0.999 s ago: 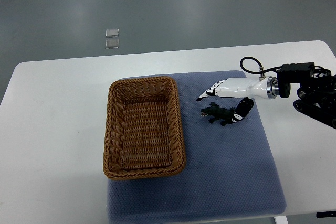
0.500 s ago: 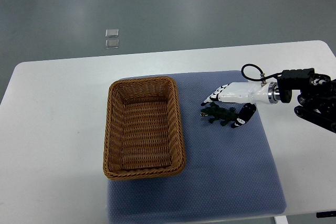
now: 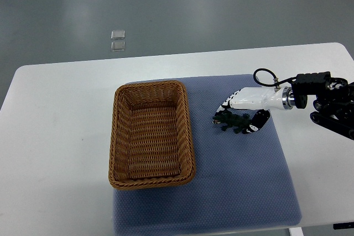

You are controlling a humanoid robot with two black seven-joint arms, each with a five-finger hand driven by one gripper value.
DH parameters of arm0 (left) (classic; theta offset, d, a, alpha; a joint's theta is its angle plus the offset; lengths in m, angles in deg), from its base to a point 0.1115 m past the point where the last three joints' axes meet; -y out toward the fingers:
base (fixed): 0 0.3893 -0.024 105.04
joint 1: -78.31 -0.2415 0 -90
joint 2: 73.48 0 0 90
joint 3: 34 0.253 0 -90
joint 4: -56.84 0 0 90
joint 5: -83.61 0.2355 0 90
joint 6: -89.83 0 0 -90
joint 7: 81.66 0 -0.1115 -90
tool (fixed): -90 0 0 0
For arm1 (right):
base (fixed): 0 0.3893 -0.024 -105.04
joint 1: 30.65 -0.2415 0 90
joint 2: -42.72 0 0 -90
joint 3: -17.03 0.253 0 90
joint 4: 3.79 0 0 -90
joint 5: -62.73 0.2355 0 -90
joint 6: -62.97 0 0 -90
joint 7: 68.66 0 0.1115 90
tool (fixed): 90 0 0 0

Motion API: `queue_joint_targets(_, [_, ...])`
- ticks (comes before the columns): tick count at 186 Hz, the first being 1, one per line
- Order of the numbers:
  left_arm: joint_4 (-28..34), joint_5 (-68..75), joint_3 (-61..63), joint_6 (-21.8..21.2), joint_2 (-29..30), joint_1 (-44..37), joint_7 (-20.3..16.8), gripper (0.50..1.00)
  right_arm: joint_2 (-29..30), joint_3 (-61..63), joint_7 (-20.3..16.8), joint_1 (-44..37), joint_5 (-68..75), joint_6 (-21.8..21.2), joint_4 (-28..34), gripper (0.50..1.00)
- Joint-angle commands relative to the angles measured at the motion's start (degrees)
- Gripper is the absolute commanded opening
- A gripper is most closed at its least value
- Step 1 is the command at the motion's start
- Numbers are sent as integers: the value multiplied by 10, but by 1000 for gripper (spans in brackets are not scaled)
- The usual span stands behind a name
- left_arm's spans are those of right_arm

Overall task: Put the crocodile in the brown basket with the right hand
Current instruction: 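Close the right hand fingers to grip the crocodile and lift it, then carry the crocodile with the right hand over the wicker basket and lower it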

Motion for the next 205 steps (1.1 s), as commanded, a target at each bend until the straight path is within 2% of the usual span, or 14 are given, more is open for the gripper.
queue_joint_targets(1, [0,0,0,0,0,0,0,1000,0,0,0,0,1,0,0,764])
queue_joint_targets(17, [-1,0,0,0,0,0,0,1000,0,0,0,-1,1,-1,1,754])
queue_joint_targets(29, [0,0,0,0,0,0,0,1000,0,0,0,-1,1,-1,1,723])
queue_joint_targets(137, [0,0,0,0,0,0,0,1000,-1,6,1,-29,10,-5,2,721])
queue_joint_targets(148, [0,0,0,0,0,0,0,1000,0,6,1,-31,10,-5,2,691])
queue_joint_targets(177, [0,0,0,0,0,0,0,1000,1,6,5,-32,10,-5,4,658])
queue_joint_targets(205, [0,0,0,0,0,0,0,1000,0,10,9,-33,10,-5,4,652])
